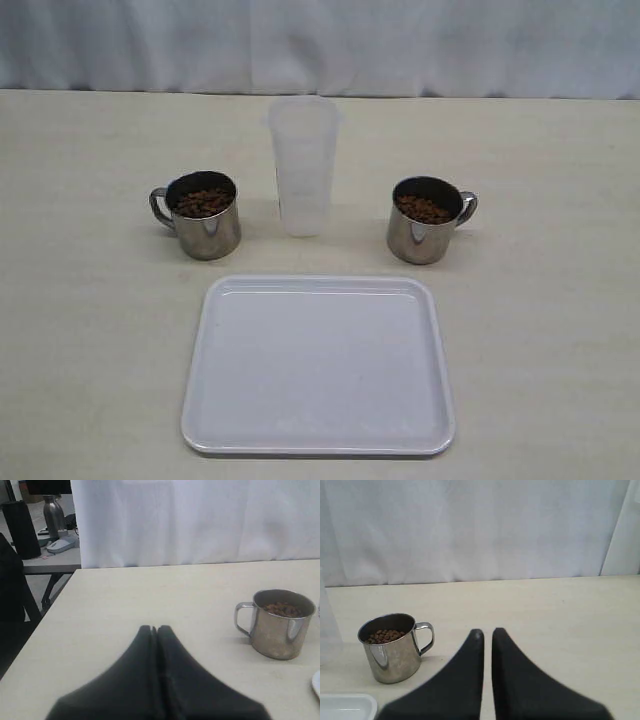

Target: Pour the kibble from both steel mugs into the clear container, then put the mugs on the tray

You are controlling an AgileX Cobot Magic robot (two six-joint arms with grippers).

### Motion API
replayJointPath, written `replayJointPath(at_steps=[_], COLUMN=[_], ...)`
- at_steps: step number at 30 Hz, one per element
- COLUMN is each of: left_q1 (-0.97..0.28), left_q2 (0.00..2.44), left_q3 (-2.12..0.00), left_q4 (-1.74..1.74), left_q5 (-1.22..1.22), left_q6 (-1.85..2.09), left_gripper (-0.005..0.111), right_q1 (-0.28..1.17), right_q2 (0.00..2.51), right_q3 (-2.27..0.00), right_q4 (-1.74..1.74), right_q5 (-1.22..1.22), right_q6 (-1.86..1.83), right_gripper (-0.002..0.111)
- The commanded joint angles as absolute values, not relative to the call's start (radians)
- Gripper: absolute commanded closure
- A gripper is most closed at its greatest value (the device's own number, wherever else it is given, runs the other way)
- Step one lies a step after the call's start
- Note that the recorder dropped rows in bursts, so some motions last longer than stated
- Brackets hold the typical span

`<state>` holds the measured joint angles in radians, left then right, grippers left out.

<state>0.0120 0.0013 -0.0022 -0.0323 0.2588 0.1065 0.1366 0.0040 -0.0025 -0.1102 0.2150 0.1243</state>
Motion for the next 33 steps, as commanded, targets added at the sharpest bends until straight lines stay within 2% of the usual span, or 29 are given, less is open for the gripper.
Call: replayJointPath(at_steps=[1, 19, 28, 33], left_q1=[0.017, 0.017, 0.017, 0.017], left_q2=[0.0, 0.0, 0.0, 0.0], left_q3=[0.0, 0.0, 0.0, 0.0], left_q4=[-0.028, -0.028, -0.028, -0.028], left_q5=[0.25, 0.244, 0.244, 0.244], left_q6=[0.101, 0.101, 0.101, 0.101], left_gripper=[0.107, 0.107, 0.107, 0.107], right_q1=[0.131, 0.131, 0.131, 0.131], right_q2=[0.0, 0.0, 0.0, 0.0], right_q3=[0.0, 0.0, 0.0, 0.0], right_q4=[-0.113, -0.113, -0.113, -0.113], right_q5=[0.212, 0.206, -0.076, -0.088], right_q6=[0.116, 0.116, 0.116, 0.116], right_gripper=[0.104, 0.104, 0.104, 0.104])
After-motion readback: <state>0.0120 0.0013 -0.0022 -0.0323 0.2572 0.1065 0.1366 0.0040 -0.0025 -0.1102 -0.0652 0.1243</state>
